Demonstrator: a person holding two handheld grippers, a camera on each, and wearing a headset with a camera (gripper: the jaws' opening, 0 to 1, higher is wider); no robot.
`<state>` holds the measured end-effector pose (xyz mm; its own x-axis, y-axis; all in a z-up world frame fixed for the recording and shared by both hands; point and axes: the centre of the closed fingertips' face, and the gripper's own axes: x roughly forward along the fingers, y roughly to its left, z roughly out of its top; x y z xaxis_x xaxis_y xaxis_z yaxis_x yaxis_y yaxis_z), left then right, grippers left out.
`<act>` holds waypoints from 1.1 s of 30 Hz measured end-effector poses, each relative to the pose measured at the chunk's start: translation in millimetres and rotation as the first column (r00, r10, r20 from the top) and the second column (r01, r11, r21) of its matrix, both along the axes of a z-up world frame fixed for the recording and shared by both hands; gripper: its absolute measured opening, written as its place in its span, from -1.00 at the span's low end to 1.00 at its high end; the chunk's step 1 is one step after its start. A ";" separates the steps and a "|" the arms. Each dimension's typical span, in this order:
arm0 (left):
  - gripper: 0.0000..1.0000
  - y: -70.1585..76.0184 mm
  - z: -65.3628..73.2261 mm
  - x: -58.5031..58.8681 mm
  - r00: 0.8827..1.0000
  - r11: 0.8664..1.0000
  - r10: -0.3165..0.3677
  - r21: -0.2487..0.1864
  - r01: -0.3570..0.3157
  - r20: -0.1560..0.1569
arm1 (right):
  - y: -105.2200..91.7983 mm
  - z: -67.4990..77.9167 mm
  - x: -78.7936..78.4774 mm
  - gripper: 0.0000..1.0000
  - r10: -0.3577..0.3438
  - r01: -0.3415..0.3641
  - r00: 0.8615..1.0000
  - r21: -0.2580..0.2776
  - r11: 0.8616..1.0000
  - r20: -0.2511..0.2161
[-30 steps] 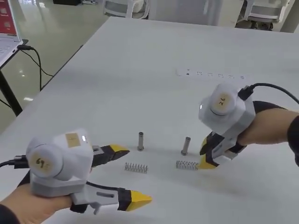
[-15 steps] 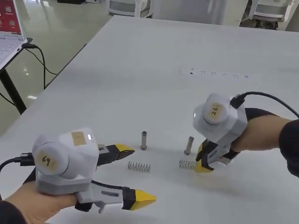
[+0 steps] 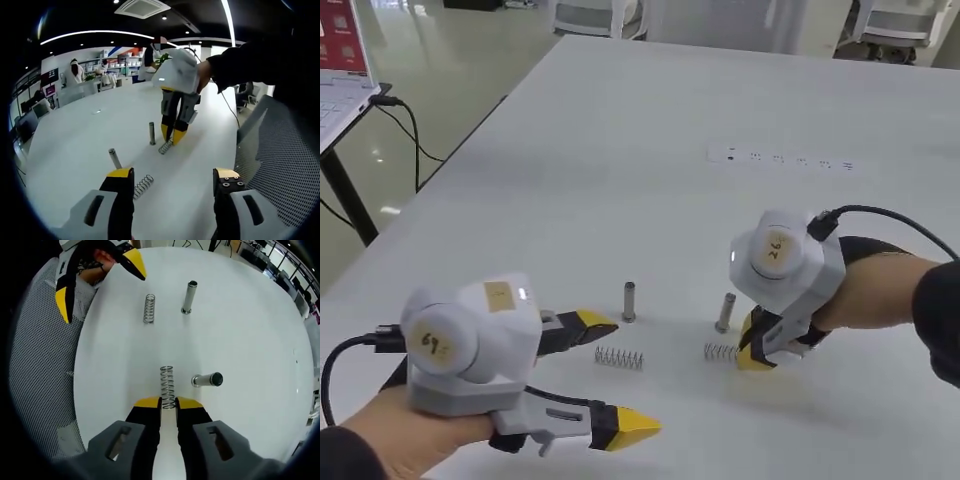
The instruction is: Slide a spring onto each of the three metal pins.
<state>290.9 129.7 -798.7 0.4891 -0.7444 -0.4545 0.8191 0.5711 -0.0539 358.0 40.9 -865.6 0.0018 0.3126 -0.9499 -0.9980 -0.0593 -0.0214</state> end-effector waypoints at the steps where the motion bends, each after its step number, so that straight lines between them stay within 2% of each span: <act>1: 0.23 -0.6 0.1 0.0 1.000 1.000 -0.003 0.001 0.003 0.000 | 0.1 2.2 -1.9 -0.74 -0.001 0.001 1.000 0.000 1.000 -0.005; 5: 0.21 -2.7 0.2 0.8 1.000 1.000 -0.013 0.007 0.013 0.002 | 0.8 9.9 -5.4 -0.74 -0.007 0.007 1.000 0.009 1.000 -0.013; 15: 0.14 -15.9 9.0 6.3 0.998 0.998 -0.059 0.017 0.058 0.025 | 1.1 41.0 -25.1 -0.74 -0.001 0.002 0.999 0.026 1.000 -0.044; 23: 0.03 -30.1 17.6 6.7 0.993 0.994 -0.106 0.025 0.105 0.050 | 4.2 63.9 -39.6 -0.74 0.027 -0.027 0.999 0.029 0.999 -0.029; 33: -0.19 -38.8 24.8 4.0 0.987 0.990 -0.140 0.029 0.138 0.085 | 14.6 78.7 -54.2 -0.74 0.057 -0.057 0.998 0.028 0.998 -0.017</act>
